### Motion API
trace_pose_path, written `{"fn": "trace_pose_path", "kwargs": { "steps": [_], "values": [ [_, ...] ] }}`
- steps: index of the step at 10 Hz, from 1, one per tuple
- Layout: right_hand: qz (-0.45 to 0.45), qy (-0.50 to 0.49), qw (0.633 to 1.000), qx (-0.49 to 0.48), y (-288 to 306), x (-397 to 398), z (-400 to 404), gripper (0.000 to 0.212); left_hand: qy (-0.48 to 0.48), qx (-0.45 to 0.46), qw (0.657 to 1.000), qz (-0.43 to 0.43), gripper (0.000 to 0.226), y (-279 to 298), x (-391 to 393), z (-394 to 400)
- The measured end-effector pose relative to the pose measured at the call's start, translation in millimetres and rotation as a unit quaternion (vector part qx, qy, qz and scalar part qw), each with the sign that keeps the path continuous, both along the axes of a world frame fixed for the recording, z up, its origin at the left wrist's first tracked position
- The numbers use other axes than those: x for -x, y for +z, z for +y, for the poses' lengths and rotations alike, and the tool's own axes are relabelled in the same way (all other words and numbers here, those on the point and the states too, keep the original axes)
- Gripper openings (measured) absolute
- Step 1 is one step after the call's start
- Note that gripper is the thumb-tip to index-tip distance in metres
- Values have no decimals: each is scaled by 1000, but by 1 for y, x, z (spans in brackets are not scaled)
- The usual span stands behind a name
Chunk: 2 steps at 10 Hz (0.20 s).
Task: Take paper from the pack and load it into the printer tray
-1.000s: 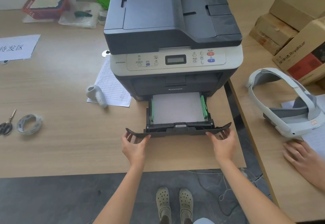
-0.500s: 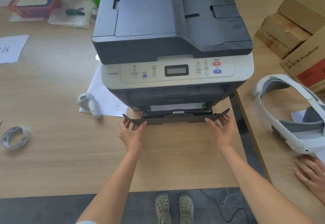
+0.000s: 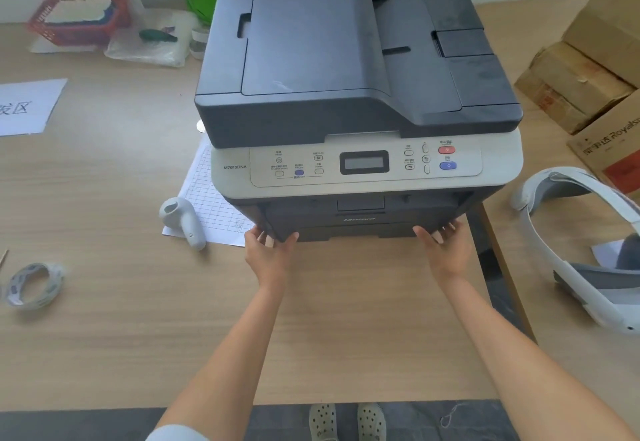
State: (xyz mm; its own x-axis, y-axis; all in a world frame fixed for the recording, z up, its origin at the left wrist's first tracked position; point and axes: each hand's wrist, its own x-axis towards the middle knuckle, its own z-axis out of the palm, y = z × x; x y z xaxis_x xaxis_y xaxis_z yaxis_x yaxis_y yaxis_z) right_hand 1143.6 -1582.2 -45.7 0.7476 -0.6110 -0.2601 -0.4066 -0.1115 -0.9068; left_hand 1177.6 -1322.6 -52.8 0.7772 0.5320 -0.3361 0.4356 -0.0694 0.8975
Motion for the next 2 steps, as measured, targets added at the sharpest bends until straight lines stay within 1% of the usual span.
{"fn": "trace_pose_path", "kwargs": {
  "steps": [1, 2],
  "values": [
    [38, 23, 999, 23, 5, 5, -2, 64, -57, -4, 998, 14, 61, 12, 3, 6],
    [73, 49, 995, 37, -1, 27, 8, 64, -139, -9, 990, 30, 79, 18, 19, 14]
  ]
}}
